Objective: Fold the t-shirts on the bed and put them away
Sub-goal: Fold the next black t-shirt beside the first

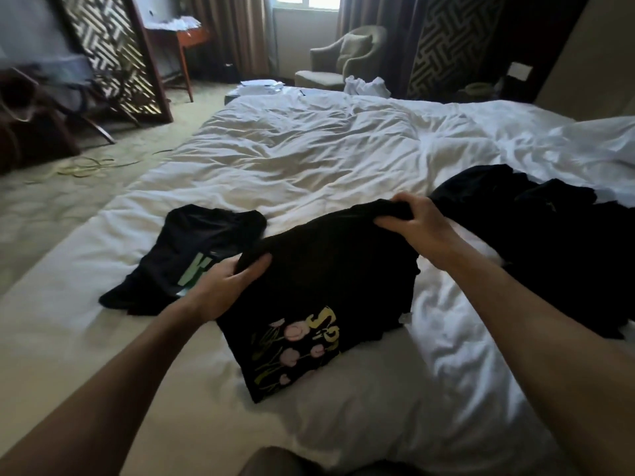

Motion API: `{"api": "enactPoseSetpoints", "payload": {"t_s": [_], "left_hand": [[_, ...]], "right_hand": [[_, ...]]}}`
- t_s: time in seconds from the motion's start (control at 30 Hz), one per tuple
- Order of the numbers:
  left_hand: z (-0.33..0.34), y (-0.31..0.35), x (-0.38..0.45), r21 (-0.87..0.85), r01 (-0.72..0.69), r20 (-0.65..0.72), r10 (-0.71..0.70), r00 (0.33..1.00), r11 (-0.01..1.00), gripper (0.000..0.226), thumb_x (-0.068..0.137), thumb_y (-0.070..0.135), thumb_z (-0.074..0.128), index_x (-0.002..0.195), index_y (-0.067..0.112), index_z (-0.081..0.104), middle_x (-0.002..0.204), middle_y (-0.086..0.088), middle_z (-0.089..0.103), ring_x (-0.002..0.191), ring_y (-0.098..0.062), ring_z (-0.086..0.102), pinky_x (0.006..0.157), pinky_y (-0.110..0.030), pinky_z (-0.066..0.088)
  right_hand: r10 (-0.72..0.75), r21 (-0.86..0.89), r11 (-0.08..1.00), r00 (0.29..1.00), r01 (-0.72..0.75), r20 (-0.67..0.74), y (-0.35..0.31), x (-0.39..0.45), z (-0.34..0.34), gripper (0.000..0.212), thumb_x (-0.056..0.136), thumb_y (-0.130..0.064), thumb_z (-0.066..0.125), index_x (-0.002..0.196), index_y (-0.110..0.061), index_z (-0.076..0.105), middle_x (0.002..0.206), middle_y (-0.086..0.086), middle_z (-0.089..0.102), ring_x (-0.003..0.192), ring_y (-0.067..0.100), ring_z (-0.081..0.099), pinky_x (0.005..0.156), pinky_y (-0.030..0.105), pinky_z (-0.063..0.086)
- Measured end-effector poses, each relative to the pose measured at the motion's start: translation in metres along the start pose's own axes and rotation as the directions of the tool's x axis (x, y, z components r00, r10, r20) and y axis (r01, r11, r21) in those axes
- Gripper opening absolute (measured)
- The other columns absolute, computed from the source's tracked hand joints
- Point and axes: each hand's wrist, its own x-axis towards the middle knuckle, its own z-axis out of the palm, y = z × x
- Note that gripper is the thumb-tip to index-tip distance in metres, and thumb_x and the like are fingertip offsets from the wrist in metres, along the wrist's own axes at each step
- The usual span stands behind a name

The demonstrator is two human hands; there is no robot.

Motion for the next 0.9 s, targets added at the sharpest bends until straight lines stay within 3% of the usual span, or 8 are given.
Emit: {"api": "enactPoseSetpoints", "payload": {"t_s": [0.07, 0.13, 0.23, 0.3, 0.4, 0.53, 0.7, 0.9], "left_hand": [[-0.009, -0.009, -0.015, 0.036, -0.06, -0.164, 0.066, 0.984, 0.998, 0.054, 0.082, 0.073, 0.056, 0.113, 0.03, 0.069, 0.112, 0.008, 0.071, 0.106, -0.011, 0.065, 0.093, -0.032, 0.05], [-0.017, -0.022, -0.027, 0.119, -0.113, -0.334, 0.147, 0.931, 0.986, 0.039, 0.098, 0.042, 0.052, 0.135, 0.031, 0.057, 0.131, 0.016, 0.06, 0.123, 0.002, 0.052, 0.105, -0.024, 0.04], [-0.024, -0.042, -0.032, 0.172, -0.093, -0.414, 0.158, 0.896, 0.981, 0.033, 0.1, 0.023, 0.054, 0.131, 0.028, 0.063, 0.117, 0.033, 0.063, 0.121, 0.006, 0.054, 0.101, -0.014, 0.042], [-0.029, -0.048, -0.028, 0.095, -0.016, -0.485, 0.06, 0.873, 0.995, 0.022, 0.098, 0.026, 0.057, 0.108, 0.034, 0.075, 0.089, 0.039, 0.067, 0.099, 0.009, 0.063, 0.086, -0.013, 0.05], [-0.036, -0.05, -0.014, -0.032, -0.009, -0.516, -0.008, 0.856, 0.999, 0.021, 0.09, 0.041, 0.061, 0.077, 0.054, 0.073, 0.082, 0.025, 0.073, 0.082, 0.008, 0.067, 0.074, -0.019, 0.052], [-0.065, -0.085, 0.011, -0.089, 0.061, -0.566, -0.101, 0.818, 0.994, 0.023, 0.086, 0.034, 0.071, 0.086, 0.057, 0.071, 0.089, 0.027, 0.072, 0.088, 0.008, 0.067, 0.08, -0.018, 0.055], [-0.11, -0.122, 0.028, -0.195, 0.117, -0.752, -0.225, 0.62, 0.974, 0.019, 0.095, 0.025, 0.063, 0.111, 0.027, 0.074, 0.096, 0.014, 0.074, 0.094, -0.002, 0.068, 0.082, -0.031, 0.055], [-0.146, -0.147, 0.035, -0.277, 0.336, -0.736, -0.423, 0.528, 0.9, 0.018, 0.1, 0.025, 0.054, 0.105, 0.02, 0.071, 0.088, 0.016, 0.066, 0.09, -0.012, 0.064, 0.075, -0.031, 0.049]], "right_hand": [[-0.016, 0.012, 1.0, 0.999, 0.016, 0.045, -0.01, 0.01, 0.021, 0.015, 0.086, -0.014, 0.074, 0.095, -0.007, 0.065, 0.078, 0.0, 0.064, 0.067, -0.001, 0.06, 0.067, 0.02, 0.048], [-0.017, 0.015, 1.0, 0.995, 0.015, 0.1, -0.016, 0.024, 0.043, 0.011, 0.086, -0.014, 0.074, 0.09, -0.01, 0.064, 0.076, -0.003, 0.062, 0.069, 0.005, 0.06, 0.069, 0.025, 0.047], [-0.019, 0.003, 1.0, 0.983, 0.019, 0.185, -0.02, 0.051, 0.073, 0.011, 0.085, -0.011, 0.074, 0.087, -0.017, 0.065, 0.076, -0.002, 0.061, 0.07, 0.009, 0.059, 0.07, 0.027, 0.046], [-0.032, -0.018, 0.999, 0.971, 0.037, 0.236, -0.023, 0.078, 0.097, 0.011, 0.085, -0.01, 0.074, 0.088, -0.015, 0.065, 0.075, -0.001, 0.06, 0.066, 0.007, 0.058, 0.067, 0.025, 0.045], [-0.053, -0.055, 0.996, 0.947, 0.074, 0.318, -0.03, 0.125, 0.131, 0.011, 0.085, -0.01, 0.074, 0.088, -0.015, 0.065, 0.07, -0.004, 0.058, 0.058, 0.001, 0.053, 0.06, 0.019, 0.042], [-0.084, -0.097, 0.985, 0.883, 0.145, 0.462, -0.047, 0.191, 0.185, 0.011, 0.086, -0.006, 0.073, 0.095, -0.006, 0.066, 0.073, 0.001, 0.059, 0.059, 0.002, 0.055, 0.055, 0.012, 0.041], [-0.086, -0.146, 0.966, 0.797, 0.214, 0.598, -0.072, 0.255, 0.273, 0.017, 0.085, -0.015, 0.074, 0.098, -0.006, 0.067, 0.083, 0.008, 0.063, 0.078, 0.018, 0.062, 0.07, 0.029, 0.046], [0.006, -0.27, 0.916, 0.662, 0.298, 0.749, -0.081, 0.29, 0.367, 0.023, 0.086, -0.023, 0.073, 0.107, -0.016, 0.065, 0.099, 0.002, 0.063, 0.095, 0.02, 0.06, 0.077, 0.028, 0.049]]}}
